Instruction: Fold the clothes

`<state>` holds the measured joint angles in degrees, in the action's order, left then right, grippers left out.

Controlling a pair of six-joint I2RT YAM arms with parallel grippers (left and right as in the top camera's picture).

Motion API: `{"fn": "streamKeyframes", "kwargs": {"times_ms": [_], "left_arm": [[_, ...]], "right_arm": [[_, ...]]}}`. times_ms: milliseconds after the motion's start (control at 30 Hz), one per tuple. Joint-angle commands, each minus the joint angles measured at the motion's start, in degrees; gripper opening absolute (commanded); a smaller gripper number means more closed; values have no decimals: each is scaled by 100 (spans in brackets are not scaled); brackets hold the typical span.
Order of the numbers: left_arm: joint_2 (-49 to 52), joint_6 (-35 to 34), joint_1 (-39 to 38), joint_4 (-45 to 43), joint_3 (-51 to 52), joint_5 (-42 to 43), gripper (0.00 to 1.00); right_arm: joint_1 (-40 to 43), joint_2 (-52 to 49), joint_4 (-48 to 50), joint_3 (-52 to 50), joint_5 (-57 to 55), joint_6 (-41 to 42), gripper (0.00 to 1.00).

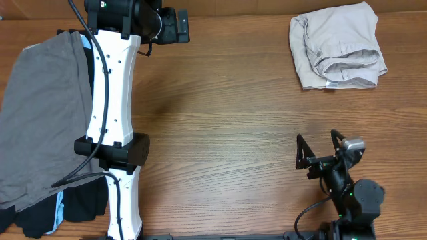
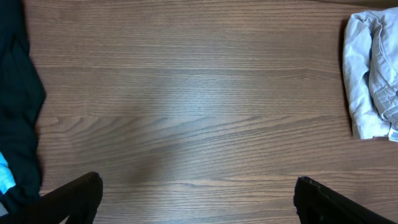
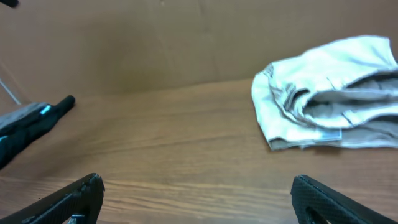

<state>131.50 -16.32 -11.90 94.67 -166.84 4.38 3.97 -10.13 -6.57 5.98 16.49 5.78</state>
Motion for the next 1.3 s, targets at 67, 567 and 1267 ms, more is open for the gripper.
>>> {"fn": "streamKeyframes", "kwargs": {"times_ms": [67, 567, 1267], "left_arm": [[39, 90, -11, -20, -13, -50, 100], [39, 90, -11, -22, -13, -50, 100], [39, 90, -13, -22, -13, -50, 100]], "right_arm": [[-50, 522, 114, -474, -195, 68, 100], [-55, 1001, 310, -551, -361, 26, 100], [-52, 997, 310, -551, -361, 26, 100]]}}
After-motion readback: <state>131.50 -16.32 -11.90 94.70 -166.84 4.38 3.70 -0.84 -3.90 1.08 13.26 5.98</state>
